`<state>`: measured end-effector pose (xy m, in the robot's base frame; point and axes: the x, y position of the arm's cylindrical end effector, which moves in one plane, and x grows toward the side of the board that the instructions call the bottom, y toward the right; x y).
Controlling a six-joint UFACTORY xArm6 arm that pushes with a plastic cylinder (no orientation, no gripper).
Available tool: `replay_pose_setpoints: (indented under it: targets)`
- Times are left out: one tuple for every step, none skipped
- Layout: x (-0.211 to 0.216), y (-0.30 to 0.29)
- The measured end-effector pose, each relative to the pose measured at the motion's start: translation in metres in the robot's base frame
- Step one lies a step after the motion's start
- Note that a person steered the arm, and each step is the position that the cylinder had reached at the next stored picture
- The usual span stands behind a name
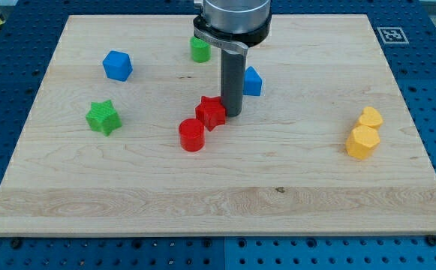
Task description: Point your arm close to the red circle
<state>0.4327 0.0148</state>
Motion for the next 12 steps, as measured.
replay_pose_setpoints:
  targets:
    - [-0.032, -0.003]
    - [-0.05, -0.025]
    - [-0.05, -0.064]
    - [-0.05, -0.092]
    - [-0.048, -0.094]
    - [-0.035, -0.094]
    - [-0.019, -0.094]
    - [-0.004, -0.094]
    - [0.001, -0.094]
    - [0.004, -0.094]
    - [0.011, -0.094]
    - [0.017, -0.094]
